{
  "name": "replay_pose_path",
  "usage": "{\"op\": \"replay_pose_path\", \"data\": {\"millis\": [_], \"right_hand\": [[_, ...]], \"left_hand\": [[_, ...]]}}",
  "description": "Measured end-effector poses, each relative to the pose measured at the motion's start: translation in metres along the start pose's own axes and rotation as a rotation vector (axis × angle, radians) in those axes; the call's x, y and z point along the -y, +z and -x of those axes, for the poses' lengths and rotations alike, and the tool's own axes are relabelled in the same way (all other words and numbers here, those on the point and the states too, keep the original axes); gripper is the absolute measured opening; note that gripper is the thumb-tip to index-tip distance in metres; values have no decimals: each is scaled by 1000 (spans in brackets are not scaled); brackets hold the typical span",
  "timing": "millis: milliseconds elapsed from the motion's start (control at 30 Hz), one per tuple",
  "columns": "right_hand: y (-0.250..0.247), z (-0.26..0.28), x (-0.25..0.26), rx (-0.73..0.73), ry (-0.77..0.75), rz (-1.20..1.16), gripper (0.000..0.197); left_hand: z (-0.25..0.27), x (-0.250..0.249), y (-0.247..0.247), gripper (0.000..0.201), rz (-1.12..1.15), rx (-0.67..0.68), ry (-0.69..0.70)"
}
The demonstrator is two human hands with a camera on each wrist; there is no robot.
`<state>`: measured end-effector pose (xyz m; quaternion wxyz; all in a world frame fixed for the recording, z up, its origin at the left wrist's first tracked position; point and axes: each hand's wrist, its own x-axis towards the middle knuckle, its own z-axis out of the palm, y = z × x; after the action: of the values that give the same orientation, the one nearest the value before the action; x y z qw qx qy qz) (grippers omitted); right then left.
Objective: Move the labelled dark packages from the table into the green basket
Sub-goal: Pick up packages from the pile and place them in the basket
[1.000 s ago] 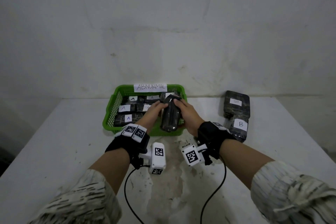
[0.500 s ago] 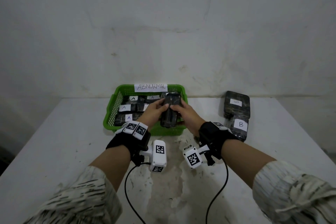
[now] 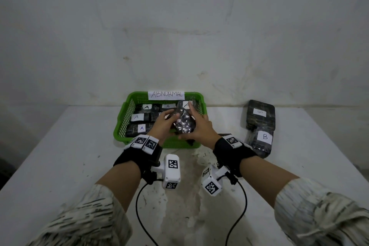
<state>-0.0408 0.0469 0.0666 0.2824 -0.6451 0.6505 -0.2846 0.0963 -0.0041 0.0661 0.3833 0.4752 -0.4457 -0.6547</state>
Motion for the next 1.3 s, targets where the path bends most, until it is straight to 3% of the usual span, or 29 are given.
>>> {"op": "replay_pose_path", "data": {"millis": [100,200,267,367,467,533,600,733,833,933,1000,1067,1167,1267,1300], "right_hand": [[0,1,1,-93,130,-302,79],[6,-8,-8,-221,294,-335,53],[6,-10,-10,-141,378,-432,50],[7,-9,-10,2,372,-704,38],[7,-11,-13,-40,314,-799,18],[7,-12,-12,-91,262,-790,26],[7,-11,-13,-126,207,-746,31],[8,-12,-13,-149,193,-788,31],[11,-19,-15,-145,261,-826,25],[19,-30,-20,-35,363,-706,48],[26,-35,-21,9,421,-761,51],[35,-43,-23,-61,450,-836,51],[44,-55,-22,-187,463,-915,58],[48,-67,-12,-49,435,-1030,57],[49,-70,-7,37,441,-993,68]], "left_hand": [[-1,3,-7,38,86,-3,23],[-1,3,-10,32,215,4,37],[-1,2,-11,27,265,19,49],[-2,1,-12,30,193,25,55],[-4,0,-15,31,108,-27,37],[-6,0,-17,20,168,-48,-17],[-8,0,-19,21,223,-55,-62],[-18,8,-24,20,159,-134,-40],[-25,18,-30,25,134,-210,-7],[-26,22,-34,27,123,-220,-27],[-27,25,-38,32,49,-232,-23],[-26,25,-44,45,-85,-211,-1],[-26,25,-52,56,-261,-70,-50],[-27,22,-56,40,-123,-70,-151],[-29,22,-58,39,-67,-72,-177]]}}
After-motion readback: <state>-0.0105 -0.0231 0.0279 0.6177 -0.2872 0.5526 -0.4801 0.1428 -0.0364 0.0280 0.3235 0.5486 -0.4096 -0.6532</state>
